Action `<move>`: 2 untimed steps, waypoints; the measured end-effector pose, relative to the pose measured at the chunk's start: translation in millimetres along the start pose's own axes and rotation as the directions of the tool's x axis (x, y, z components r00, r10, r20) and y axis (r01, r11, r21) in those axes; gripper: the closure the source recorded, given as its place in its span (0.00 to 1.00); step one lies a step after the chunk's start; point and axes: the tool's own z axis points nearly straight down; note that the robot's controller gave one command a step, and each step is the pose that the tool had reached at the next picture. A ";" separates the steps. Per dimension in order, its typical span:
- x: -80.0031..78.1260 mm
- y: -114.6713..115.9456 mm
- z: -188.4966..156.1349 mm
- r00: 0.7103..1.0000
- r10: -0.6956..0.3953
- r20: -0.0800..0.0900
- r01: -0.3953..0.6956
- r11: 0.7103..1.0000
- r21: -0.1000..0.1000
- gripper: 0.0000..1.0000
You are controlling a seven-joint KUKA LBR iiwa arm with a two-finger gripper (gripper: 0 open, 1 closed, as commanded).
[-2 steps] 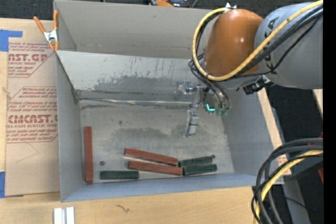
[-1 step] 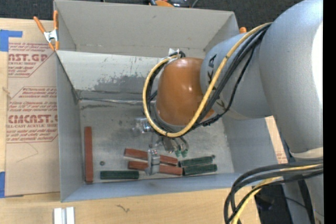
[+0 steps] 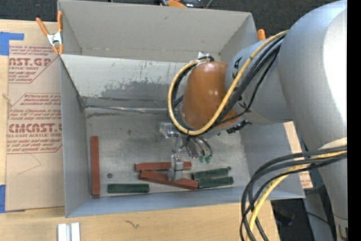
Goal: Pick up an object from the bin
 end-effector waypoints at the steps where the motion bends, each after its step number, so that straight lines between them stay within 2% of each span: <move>1: -0.4 2.4 -2.3 1.000 -0.003 0.003 0.003 1.000 -0.001 1.00; 2: -15.2 -37.3 -147.7 0.983 -0.181 0.012 0.181 0.984 0.003 1.00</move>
Offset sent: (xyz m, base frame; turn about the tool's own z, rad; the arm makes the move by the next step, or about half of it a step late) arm 0.0000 0.0000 0.0000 0.0000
